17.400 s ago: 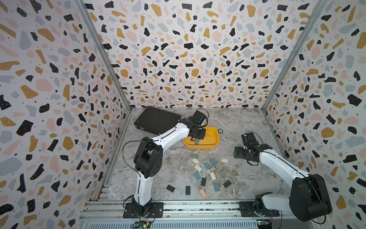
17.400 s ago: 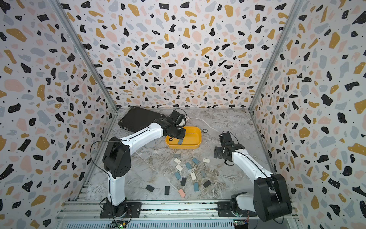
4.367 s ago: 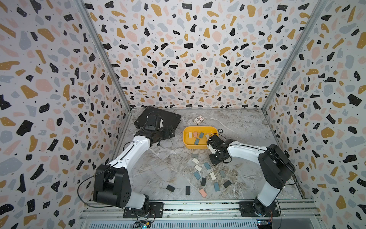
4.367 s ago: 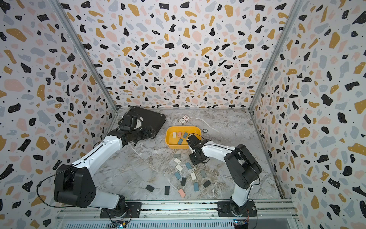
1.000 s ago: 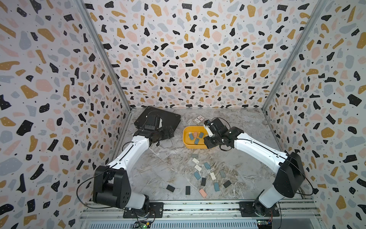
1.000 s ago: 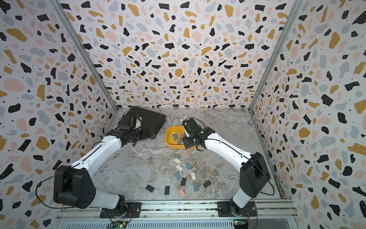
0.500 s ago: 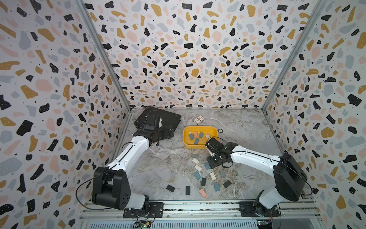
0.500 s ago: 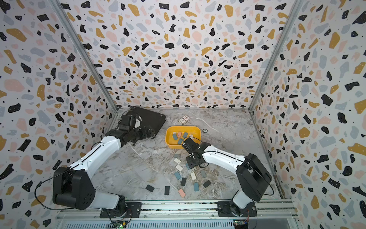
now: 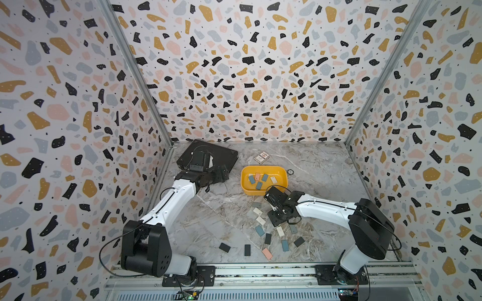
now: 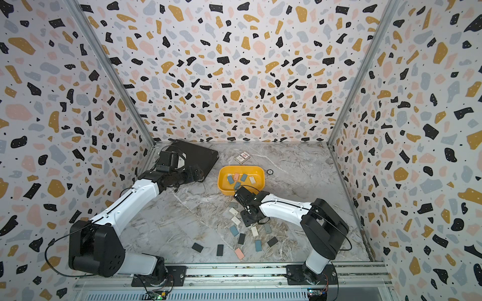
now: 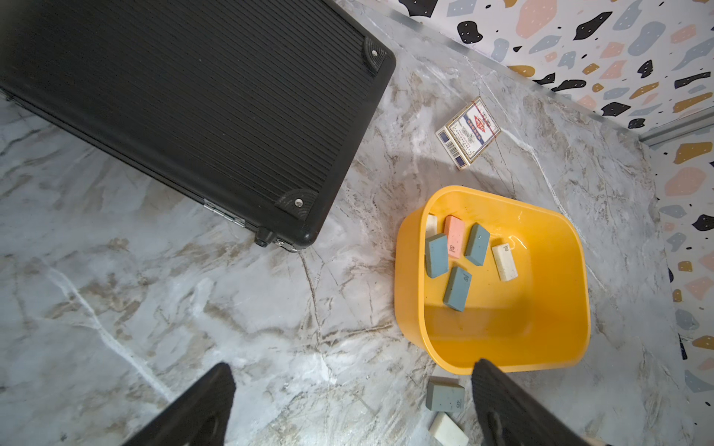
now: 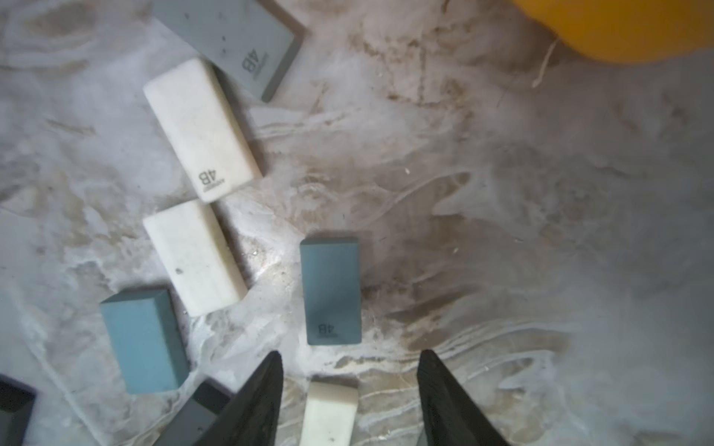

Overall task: Put the eraser in the storage box
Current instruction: Pick up the eraser from the center of the board.

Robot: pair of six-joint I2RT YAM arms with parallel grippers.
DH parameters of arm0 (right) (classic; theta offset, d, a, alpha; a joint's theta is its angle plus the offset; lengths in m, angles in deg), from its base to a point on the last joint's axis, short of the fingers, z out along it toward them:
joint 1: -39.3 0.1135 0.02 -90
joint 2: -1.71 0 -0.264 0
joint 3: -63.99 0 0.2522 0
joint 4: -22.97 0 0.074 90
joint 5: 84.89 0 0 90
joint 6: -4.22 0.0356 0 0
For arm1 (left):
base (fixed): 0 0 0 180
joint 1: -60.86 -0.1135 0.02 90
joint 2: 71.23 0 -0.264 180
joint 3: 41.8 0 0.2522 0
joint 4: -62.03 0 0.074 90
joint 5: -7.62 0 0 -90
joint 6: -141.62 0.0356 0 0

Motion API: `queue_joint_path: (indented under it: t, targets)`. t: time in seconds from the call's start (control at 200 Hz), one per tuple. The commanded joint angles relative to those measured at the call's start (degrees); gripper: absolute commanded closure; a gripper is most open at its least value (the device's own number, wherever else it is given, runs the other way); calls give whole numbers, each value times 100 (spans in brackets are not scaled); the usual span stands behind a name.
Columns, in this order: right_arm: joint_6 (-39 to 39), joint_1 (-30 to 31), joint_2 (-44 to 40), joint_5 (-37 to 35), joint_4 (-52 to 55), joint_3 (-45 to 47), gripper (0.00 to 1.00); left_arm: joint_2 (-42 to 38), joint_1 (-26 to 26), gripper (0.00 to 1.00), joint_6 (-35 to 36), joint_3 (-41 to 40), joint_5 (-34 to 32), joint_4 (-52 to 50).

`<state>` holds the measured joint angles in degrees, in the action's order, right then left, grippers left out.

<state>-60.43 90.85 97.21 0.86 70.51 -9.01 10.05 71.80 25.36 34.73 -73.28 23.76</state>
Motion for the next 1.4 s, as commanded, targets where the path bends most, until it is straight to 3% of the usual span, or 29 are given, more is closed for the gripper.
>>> queue_joint_path:
  t: [0.0,0.461,0.606,0.891,1.026,1.201,1.392]
  targets:
    - [104,50,23,-9,6,-48,41,-184,-30,4,86,-74,-67,140]
    - [133,48,464,-67,-152,-91,44,-195,-30,4,108,-80,-76,131]
    - [131,51,561,-32,-161,-114,51,-184,-30,4,108,-71,-83,131]
    - [100,50,577,-14,-161,-118,77,-179,-30,4,108,-80,-84,140]
    - [44,50,493,-105,-73,-183,81,-195,-23,4,119,-81,-88,118]
    - [-160,53,151,-457,320,-598,82,-208,-24,4,123,-79,-102,111]
    - [-628,40,-3,-894,772,-1647,82,-216,-29,4,111,-62,-84,105]
